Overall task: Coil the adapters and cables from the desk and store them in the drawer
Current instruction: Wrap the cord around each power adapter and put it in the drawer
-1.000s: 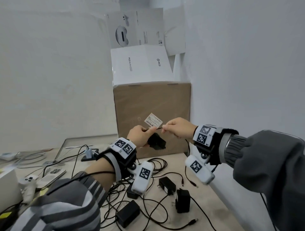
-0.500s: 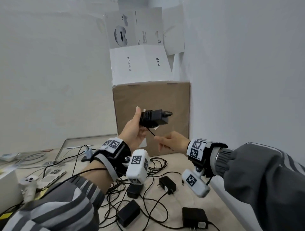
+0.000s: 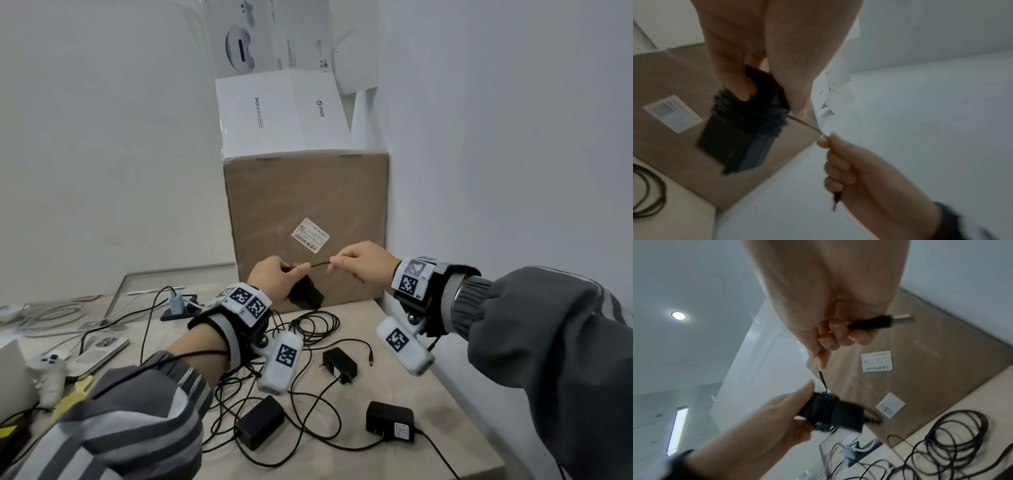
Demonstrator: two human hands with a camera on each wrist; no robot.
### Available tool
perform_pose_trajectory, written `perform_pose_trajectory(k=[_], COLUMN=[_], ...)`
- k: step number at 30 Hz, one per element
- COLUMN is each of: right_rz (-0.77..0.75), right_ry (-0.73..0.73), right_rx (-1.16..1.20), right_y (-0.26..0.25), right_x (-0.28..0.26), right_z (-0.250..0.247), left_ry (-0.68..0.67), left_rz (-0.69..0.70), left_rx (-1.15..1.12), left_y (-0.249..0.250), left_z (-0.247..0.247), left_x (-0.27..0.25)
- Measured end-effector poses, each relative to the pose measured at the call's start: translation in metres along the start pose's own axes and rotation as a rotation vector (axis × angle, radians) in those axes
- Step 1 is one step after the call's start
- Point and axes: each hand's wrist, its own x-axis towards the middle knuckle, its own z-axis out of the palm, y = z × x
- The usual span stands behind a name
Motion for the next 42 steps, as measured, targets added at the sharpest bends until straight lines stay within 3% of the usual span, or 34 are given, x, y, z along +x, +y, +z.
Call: perform_pose_trajectory(k=[3,5,8,10,13,16,22,25,31,36,42], right_rz=[-0.019,-0.011,0.000,0.033,0.069,0.101,0.232,0.316,0.506,0.403,0.405], right_ry=[-0.106,-0.151,-0.175,-0.165,-0.109,-0.192,-0.367,-0.378,-0.327,-0.375,-0.221], right_rx=[0.123,0.225,0.294,0.306,0.250,0.171,0.453,0.535,0.801,0.706,0.603], right_y=[-0.012,-0.015,-0.010,-0.005,0.003,0.011,0.026,0.032,0.034,0.029,0.029], right_x=[-0.007,-0.010,-0.014,-0.016,-0.015,-0.017,-0.043,-0.059,-0.092,-0.124,-0.156], right_z=[0.018,0.030,0.036,0.034,0.023,0.013,0.015,0.024,0.035,0.041,0.053], left_ry=[0.155,0.212,0.129,0.017,-0.181,-0.371,-0.525,-0.586,-0.454,-0.389,-0.393], left_rz=[-0.089,-0.112,-0.213,-0.233,-0.151,-0.090,-0.037,0.016,0.032,-0.027,-0.166], left_rx=[-0.182,-0.525,-1.143,-1.362,-1.245,-1.129,-0.880,-0.723,-0.617,-0.691,-0.830], left_y=[-0.003,0.007,0.019,0.020,0.015,0.014,0.012,0.009,0.017,0.027,0.029], left_z=[0.006,0.007,0.003,-0.002,-0.002,0.003,0.014,0.026,0.050,0.061,0.071], left_x=[0.000,-0.004,-0.006,-0.005,-0.009,-0.022,-0.038,-0.049,-0.078,-0.106,-0.149])
